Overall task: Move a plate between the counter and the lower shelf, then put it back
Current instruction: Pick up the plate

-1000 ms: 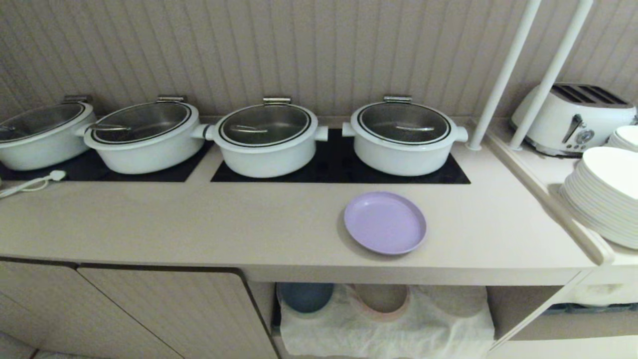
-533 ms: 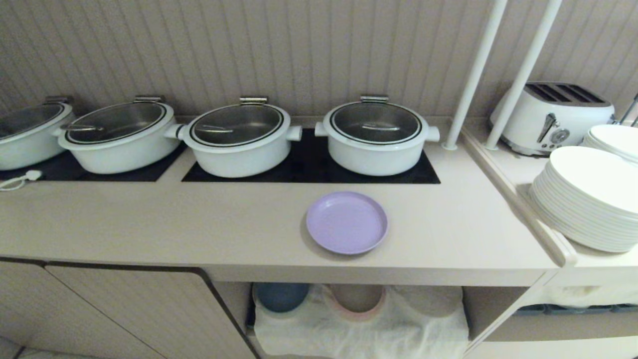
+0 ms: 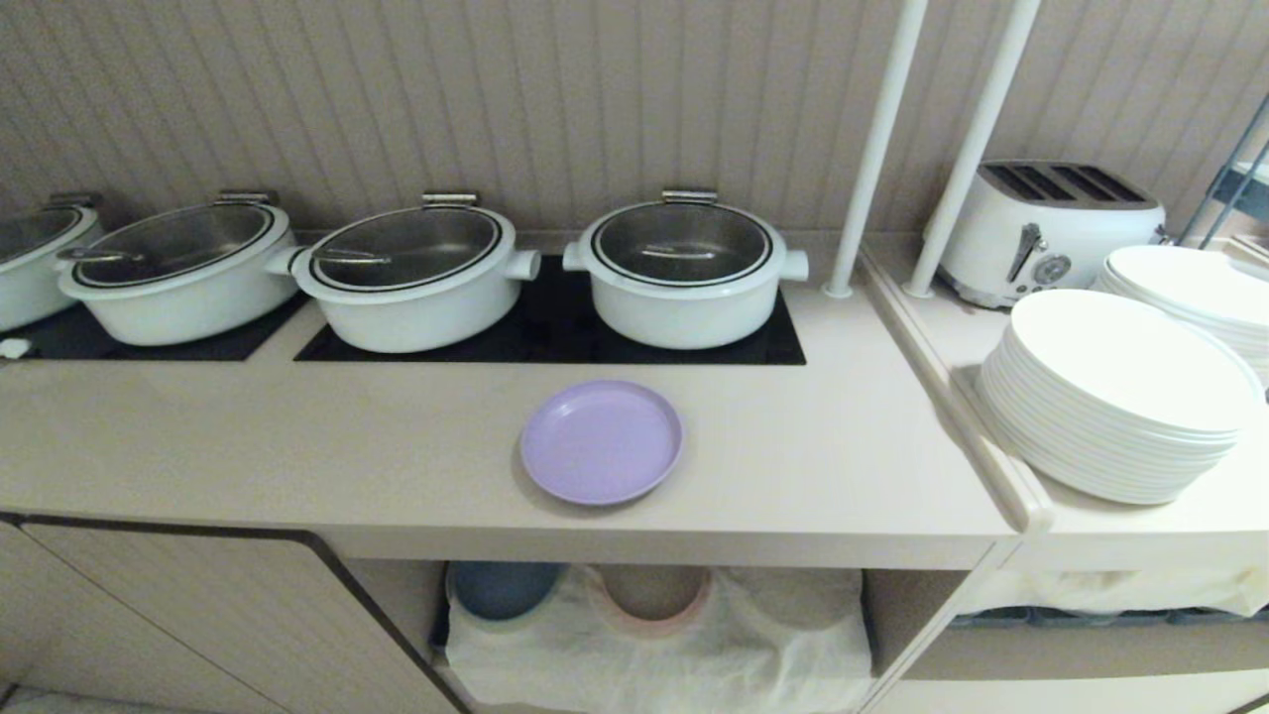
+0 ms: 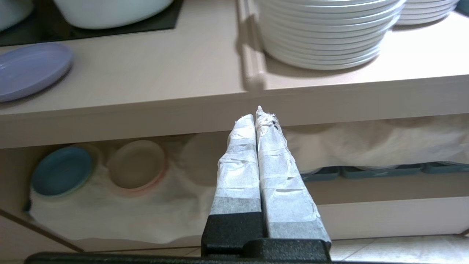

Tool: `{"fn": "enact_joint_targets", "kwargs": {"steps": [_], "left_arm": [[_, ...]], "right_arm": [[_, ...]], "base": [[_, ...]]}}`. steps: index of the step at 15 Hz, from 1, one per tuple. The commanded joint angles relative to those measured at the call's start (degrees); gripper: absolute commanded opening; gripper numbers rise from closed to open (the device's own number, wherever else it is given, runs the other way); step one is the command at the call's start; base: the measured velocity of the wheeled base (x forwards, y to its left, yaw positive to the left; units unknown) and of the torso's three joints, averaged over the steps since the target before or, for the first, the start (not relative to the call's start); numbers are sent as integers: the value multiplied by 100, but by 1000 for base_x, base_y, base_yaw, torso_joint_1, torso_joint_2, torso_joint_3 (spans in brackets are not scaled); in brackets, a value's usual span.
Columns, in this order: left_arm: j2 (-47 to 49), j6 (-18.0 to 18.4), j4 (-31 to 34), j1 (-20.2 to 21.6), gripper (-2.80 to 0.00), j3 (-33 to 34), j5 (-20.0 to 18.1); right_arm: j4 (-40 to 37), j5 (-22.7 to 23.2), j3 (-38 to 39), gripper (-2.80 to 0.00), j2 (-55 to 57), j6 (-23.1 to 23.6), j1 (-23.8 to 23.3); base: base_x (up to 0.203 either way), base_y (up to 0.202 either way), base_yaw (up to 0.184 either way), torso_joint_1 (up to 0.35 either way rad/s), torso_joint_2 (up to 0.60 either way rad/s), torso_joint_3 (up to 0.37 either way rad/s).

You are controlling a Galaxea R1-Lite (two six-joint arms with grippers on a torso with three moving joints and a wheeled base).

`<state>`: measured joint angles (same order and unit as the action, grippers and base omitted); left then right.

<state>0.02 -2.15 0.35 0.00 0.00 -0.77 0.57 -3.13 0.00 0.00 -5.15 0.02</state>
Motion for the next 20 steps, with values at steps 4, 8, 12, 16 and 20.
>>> {"fn": "enact_joint_targets", "kwargs": {"steps": [4,8,12,16,20], "left_arm": [[-2,-5,0,0,-280,0,-2],[-2,-5,2,0,-280,0,-2],[-2,4,0,0,-280,0,-2],[-2,4,0,0,-280,0,-2],[-2,-5,0,0,-280,0,-2]], "right_arm": [[4,-3,0,-280,0,-4,4],[4,-3,0,-280,0,-4,-2],[4,-3,0,-280,0,-4,2],[4,-3,0,-280,0,-4,6],[4,-3,0,-280,0,-4,6]], "base": [[0,-195,1,0,3,3],[0,-196,0,1,1,4],[0,-195,-1,3,0,2],[0,-97,0,1,2,0],[0,0,0,0,0,0]]}}
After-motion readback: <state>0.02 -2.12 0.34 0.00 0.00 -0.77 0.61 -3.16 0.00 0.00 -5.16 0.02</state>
